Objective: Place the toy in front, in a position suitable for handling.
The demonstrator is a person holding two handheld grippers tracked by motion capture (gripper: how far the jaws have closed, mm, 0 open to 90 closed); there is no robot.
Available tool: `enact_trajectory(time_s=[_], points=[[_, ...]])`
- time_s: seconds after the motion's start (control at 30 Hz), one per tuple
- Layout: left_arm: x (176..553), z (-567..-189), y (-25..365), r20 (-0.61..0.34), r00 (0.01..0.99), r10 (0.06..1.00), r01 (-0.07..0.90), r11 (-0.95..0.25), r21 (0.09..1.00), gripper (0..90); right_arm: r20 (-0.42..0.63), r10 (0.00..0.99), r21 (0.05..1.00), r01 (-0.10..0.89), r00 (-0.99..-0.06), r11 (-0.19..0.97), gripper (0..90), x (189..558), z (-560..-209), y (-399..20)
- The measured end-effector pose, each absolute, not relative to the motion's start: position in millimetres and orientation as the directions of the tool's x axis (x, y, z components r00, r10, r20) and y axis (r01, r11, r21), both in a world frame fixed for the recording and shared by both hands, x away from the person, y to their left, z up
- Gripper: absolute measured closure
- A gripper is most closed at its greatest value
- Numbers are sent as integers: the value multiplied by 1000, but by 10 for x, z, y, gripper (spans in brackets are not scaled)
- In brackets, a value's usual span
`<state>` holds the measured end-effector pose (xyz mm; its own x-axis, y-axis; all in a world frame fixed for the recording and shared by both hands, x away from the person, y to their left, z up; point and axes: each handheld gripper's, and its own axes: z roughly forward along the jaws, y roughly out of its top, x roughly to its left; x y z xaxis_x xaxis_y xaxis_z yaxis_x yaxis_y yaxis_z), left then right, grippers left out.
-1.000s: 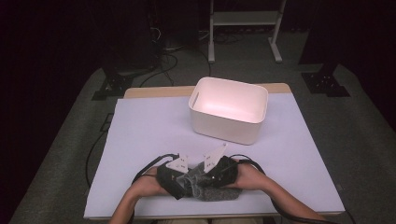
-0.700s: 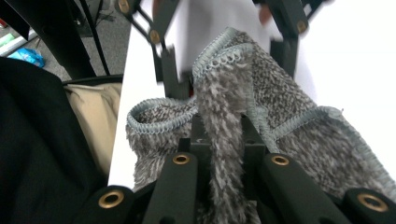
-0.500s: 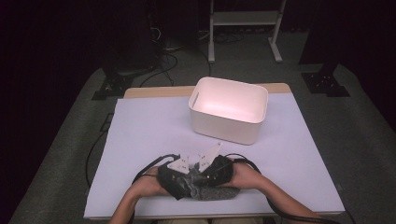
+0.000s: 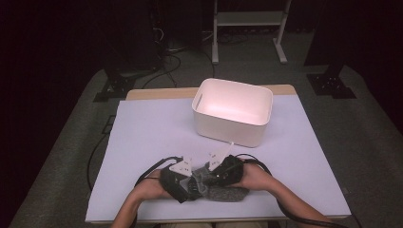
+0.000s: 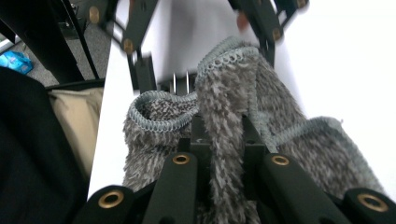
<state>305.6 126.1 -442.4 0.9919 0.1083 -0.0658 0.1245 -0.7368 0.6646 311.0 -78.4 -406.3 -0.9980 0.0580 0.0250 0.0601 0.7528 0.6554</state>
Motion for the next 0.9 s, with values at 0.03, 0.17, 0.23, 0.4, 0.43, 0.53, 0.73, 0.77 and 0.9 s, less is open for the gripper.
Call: enact_trajectory(time_s=[0.03, 0.17, 0.23, 0.4, 0.43, 0.53, 0.73, 0.77, 0.9], points=[[3052, -4426, 1260, -61, 992, 107, 121, -741, 661, 224, 16, 55, 658, 52, -998, 751, 800, 3117, -4054, -735], [3055, -4449, 1278, -70, 992, 101, 122, -740, 661, 227, 12, 54, 652, 49, -998, 757, 800, 3164, -4046, -641], [3053, -4448, 1288, -71, 993, 98, 120, -735, 668, 231, 12, 60, 649, 53, -998, 759, 800, 3187, -4053, -678], [3057, -4464, 1295, -88, 991, 104, 136, -727, 673, 231, 19, 107, 625, 95, -994, 775, 800, 3245, -4087, -896], [3057, -4465, 1296, -88, 991, 103, 136, -726, 675, 231, 18, 117, 621, 102, -993, 777, 800, 3246, -4095, -946], [3064, -4468, 1302, -88, 991, 99, 133, -724, 676, 231, 24, 140, 612, 125, -990, 781, 800, 3241, -4123, -1103], [3076, -4470, 1320, -99, 990, 97, 138, -716, 684, 231, 32, 170, 604, 155, -985, 781, 799, 3179, -4160, -1349], [3078, -4468, 1326, -104, 990, 96, 141, -710, 690, 231, 30, 170, 605, 153, -985, 782, 799, 3163, -4165, -1377], [3079, -4460, 1333, -109, 989, 102, 150, -698, 701, 231, 32, 168, 601, 153, -985, 784, 799, 3089, -4186, -1453]])
